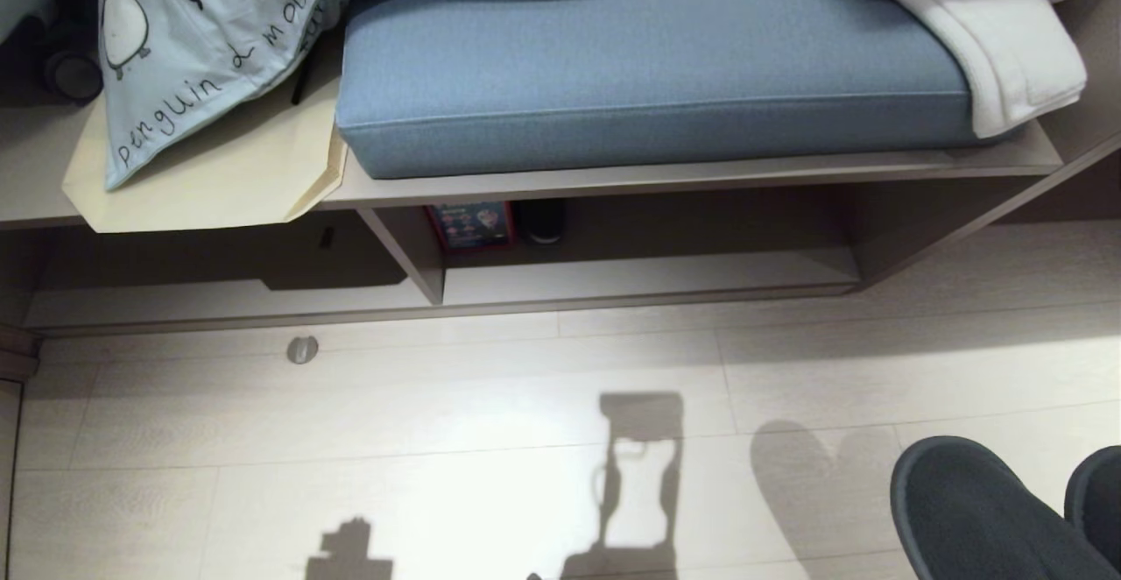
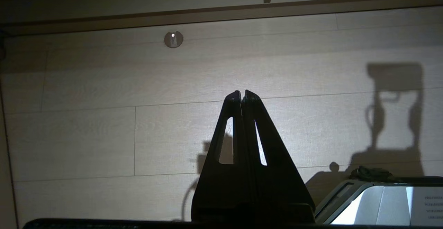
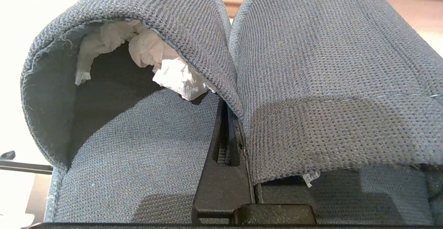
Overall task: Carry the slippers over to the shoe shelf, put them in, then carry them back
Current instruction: Place the slippers on the floor
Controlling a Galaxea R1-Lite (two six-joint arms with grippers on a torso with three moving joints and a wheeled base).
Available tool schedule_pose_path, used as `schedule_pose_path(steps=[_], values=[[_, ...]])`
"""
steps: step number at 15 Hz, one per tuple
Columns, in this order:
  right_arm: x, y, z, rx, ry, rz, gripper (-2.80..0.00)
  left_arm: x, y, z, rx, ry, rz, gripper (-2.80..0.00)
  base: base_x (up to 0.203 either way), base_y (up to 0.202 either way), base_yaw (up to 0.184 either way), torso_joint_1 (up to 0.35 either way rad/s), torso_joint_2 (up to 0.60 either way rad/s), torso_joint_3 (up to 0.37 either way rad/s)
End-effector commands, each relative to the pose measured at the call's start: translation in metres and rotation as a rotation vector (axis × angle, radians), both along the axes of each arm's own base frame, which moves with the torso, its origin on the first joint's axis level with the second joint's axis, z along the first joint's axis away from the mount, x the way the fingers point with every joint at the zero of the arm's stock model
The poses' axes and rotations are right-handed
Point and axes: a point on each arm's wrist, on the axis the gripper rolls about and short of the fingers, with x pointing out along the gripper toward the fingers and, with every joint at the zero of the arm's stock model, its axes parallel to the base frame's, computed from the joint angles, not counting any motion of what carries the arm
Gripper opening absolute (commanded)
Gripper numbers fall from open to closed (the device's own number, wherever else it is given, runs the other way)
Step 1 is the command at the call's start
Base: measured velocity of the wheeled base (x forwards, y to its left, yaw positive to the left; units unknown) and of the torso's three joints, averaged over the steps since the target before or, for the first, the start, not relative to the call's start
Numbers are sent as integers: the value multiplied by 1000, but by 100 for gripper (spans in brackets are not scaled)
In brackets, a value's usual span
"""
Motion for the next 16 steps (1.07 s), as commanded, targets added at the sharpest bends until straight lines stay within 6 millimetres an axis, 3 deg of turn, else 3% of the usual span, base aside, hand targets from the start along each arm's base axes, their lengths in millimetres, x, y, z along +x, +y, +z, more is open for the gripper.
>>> schedule_pose_path(steps=[1,16], values=[[0,0,0,-1,2,0,-280,0,0,0,0,1,1,-280,0,0,0,2,4,207],[0,0,0,-1,3,0,-280,0,0,0,0,1,1,-280,0,0,0,2,1,203]])
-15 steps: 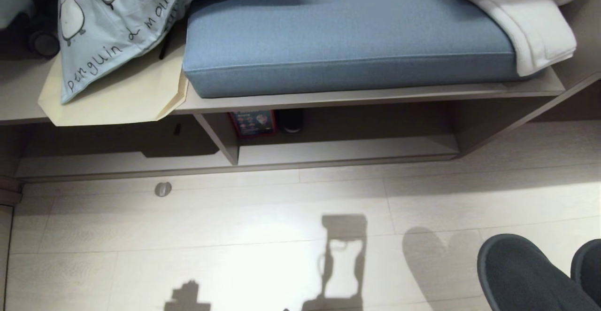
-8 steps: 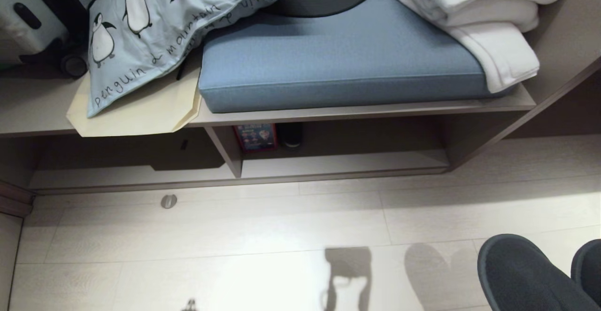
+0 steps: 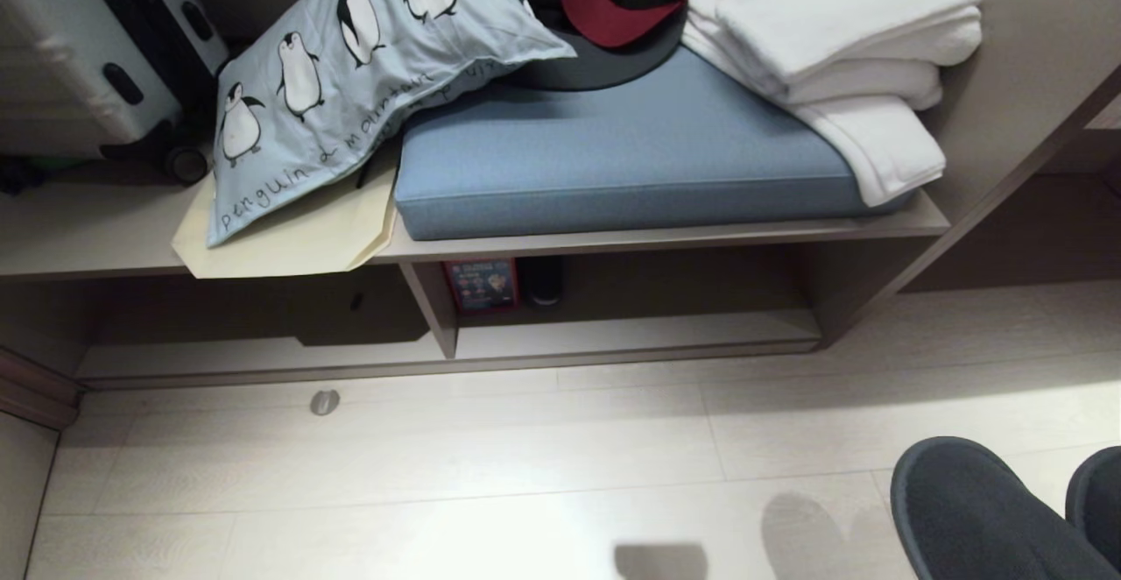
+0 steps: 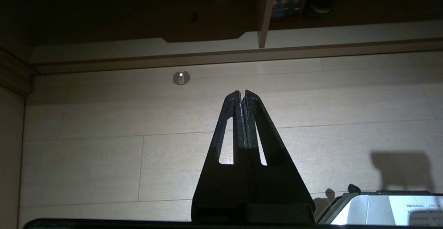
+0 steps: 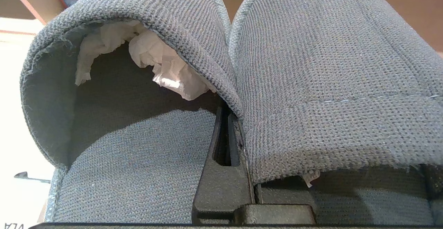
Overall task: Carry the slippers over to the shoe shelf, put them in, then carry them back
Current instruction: Place the slippers on the floor
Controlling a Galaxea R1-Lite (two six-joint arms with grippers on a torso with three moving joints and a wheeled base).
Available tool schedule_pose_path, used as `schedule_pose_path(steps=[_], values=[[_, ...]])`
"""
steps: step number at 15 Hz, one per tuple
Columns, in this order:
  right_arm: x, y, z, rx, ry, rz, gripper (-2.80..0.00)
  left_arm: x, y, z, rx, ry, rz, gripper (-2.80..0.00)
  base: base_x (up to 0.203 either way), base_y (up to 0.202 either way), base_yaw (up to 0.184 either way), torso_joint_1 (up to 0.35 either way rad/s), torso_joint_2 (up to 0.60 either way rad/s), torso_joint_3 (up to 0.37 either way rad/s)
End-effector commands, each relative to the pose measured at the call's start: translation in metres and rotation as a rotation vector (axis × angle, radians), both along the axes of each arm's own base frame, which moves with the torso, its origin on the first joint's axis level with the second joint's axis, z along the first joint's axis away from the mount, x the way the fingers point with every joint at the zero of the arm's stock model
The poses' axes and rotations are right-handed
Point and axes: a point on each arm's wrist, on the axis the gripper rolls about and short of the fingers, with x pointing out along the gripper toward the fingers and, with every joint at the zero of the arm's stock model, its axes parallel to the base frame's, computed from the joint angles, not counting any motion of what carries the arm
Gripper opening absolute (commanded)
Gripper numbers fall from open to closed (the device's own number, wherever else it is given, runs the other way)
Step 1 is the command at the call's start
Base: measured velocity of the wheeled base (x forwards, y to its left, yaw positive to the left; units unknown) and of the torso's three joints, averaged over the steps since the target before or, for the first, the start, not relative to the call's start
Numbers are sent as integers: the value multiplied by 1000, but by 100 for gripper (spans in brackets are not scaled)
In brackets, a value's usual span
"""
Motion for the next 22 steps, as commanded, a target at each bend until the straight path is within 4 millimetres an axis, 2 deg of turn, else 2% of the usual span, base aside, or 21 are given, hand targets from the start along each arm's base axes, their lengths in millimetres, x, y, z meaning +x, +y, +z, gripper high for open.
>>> schedule_pose_path(steps=[1,22], values=[[0,0,0,-1,3,0,-280,0,0,0,0,1,1,-280,0,0,0,2,4,204],[0,0,0,-1,2,0,-280,0,0,0,0,1,1,-280,0,0,0,2,2,202]])
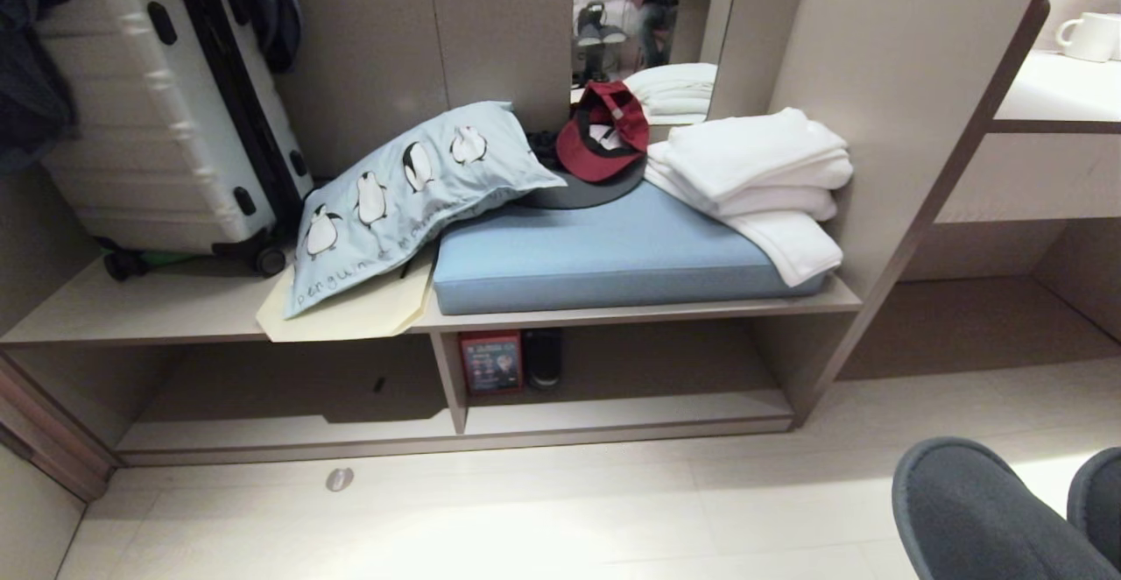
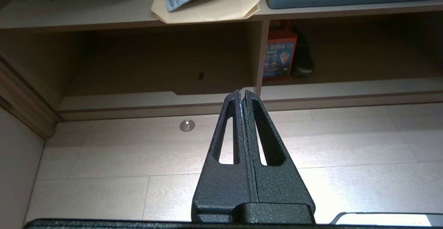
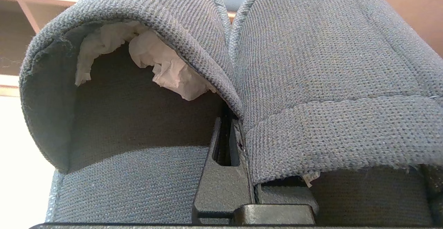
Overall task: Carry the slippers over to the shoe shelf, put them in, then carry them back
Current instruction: Place the slippers on the floor
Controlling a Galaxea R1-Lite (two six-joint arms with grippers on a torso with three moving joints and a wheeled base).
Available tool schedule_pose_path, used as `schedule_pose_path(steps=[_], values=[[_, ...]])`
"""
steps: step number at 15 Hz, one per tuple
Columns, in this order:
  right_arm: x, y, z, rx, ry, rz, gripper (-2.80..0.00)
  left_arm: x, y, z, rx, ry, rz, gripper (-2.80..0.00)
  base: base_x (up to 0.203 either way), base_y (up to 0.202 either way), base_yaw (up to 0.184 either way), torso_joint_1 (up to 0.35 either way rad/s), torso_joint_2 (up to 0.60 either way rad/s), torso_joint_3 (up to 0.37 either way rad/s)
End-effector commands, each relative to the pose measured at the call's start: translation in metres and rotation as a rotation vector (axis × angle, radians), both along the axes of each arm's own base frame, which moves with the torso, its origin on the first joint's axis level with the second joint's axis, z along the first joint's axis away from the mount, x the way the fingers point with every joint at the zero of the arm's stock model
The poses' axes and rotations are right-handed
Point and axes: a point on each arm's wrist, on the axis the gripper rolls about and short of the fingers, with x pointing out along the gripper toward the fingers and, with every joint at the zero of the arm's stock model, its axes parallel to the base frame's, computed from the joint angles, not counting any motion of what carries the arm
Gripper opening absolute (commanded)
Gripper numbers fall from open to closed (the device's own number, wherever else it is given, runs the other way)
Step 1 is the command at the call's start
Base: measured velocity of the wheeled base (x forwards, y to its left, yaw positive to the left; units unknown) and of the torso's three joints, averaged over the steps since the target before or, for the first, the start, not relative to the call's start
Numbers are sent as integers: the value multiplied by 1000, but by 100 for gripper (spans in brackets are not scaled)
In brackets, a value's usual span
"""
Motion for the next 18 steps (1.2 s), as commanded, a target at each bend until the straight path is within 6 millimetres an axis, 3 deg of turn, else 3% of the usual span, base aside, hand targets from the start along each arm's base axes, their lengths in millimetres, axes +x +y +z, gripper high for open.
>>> schedule_pose_path(steps=[1,10,18], values=[[0,0,0,-1,3,0,-280,0,0,0,0,1,1,-280,0,0,0,2,5,193],[0,0,0,-1,0,0,-280,0,0,0,-2,0,1,-280,0,0,0,2,2,204],[0,0,0,-1,3,0,-280,0,0,0,-2,1,2,-280,0,0,0,3,2,37]])
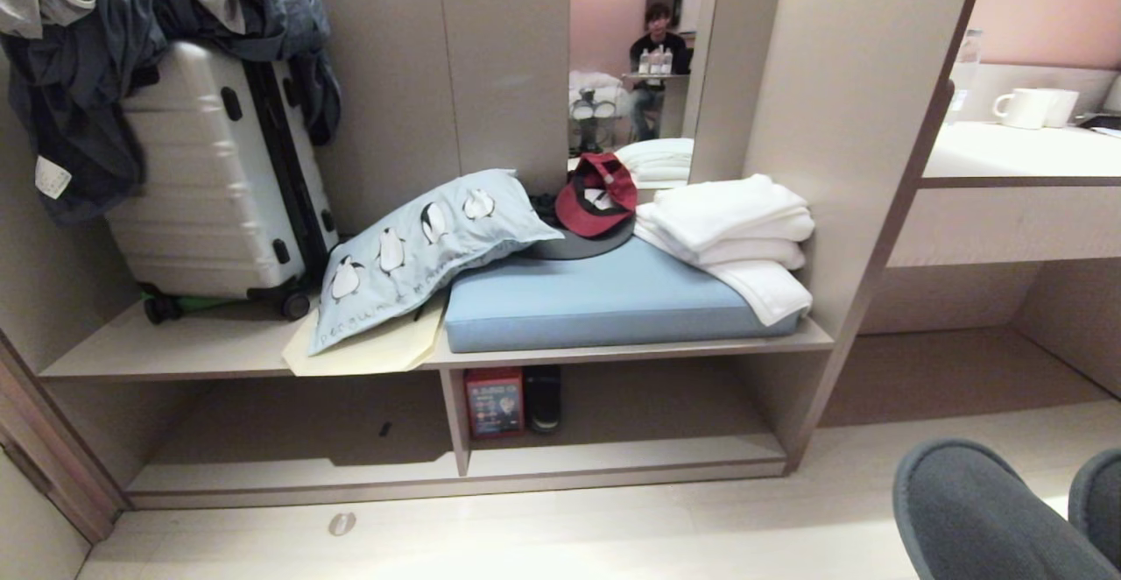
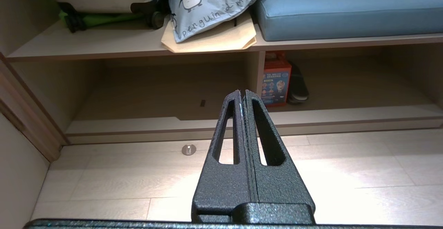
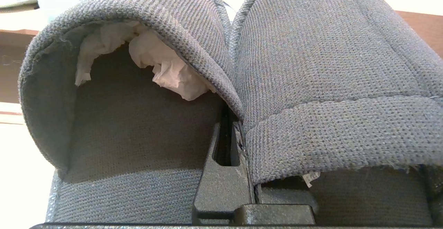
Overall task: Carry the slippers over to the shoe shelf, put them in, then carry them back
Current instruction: Place the slippers on the floor
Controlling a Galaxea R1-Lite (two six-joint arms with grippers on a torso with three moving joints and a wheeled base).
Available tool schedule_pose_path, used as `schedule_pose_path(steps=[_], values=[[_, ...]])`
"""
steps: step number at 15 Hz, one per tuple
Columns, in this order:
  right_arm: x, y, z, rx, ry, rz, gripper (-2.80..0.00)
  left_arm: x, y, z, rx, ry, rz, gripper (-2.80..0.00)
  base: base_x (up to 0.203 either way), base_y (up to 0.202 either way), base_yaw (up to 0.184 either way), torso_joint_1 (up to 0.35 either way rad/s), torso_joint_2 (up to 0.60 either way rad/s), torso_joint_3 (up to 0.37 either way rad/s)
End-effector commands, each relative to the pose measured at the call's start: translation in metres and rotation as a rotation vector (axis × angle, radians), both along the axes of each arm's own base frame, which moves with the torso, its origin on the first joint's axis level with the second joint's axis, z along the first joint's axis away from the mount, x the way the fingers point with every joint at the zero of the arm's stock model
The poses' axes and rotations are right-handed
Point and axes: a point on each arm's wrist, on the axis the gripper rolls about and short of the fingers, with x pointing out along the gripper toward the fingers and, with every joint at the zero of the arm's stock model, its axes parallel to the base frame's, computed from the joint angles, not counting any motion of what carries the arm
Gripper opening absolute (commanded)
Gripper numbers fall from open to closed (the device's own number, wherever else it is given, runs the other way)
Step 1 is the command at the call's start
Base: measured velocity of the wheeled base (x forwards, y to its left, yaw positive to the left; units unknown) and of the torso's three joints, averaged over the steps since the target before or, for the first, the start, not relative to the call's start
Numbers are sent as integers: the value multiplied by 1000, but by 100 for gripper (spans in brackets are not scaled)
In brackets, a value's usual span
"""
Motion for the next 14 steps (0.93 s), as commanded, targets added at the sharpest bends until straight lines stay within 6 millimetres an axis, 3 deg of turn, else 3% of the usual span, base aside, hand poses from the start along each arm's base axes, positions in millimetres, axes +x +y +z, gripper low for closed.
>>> schedule_pose_path(steps=[1,4,14], values=[[0,0,0,-1,2,1,-280,0,0,0,0,2,1,-280,0,0,0,0,0,0],[0,0,0,-1,3,1,-280,0,0,0,0,2,1,-280,1,-51,13,0,2,2],[0,0,0,-1,0,1,-280,0,0,0,-2,2,1,-280,0,-196,3,5,1,1]])
